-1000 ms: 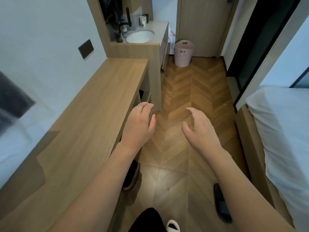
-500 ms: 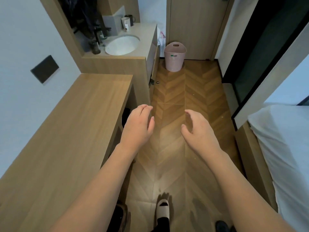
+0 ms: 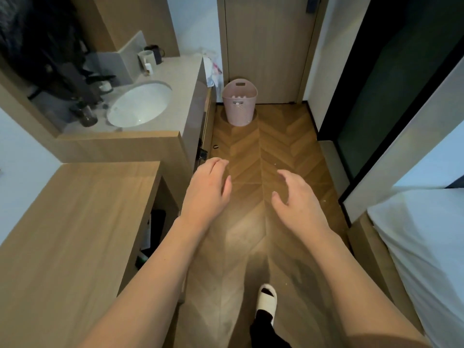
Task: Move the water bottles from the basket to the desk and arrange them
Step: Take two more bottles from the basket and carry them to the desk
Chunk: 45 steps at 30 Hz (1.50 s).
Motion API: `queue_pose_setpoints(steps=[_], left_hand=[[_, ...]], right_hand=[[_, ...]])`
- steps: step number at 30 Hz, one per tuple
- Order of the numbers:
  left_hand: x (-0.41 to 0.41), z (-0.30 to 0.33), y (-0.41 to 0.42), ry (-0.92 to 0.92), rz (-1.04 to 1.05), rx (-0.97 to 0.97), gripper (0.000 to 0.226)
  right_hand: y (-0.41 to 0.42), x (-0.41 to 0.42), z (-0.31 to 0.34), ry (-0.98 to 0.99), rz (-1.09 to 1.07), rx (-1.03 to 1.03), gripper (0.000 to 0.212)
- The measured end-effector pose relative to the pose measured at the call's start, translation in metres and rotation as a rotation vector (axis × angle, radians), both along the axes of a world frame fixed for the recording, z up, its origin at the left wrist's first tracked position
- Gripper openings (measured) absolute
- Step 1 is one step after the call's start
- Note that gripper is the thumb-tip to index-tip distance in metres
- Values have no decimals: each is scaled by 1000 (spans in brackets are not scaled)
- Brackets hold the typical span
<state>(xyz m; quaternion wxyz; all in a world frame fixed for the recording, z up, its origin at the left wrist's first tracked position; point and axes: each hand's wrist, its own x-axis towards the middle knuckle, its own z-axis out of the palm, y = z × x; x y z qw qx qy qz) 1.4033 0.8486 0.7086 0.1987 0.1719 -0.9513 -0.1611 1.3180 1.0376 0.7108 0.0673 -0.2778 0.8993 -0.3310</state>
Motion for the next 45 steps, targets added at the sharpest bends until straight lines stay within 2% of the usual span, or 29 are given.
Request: queue_pose_setpoints(steps=[5,12,22,29,37,45], left_hand=[[-110,13,-29,-6,-7,-32,40],[-226,22,-74,8,-1,-23,40],[-421,-2,-178,59,-75,17,36],[-553,7,-251,78,-94,46,37],[-690,-2,-300,32,-97,69,39],[-870,11,-333,46,-82,-1,38]], right_hand=[[-31,-112,9,6,-1,-16,55],[-76,-226,14,11,18,-21,54],[-174,-416,0,41,-11,-25,53],[-242,-543,6,59,-62,-22,54],[-290,-682,-4,6,-65,12,53],[-321,-871,11,36,-50,-24,53]])
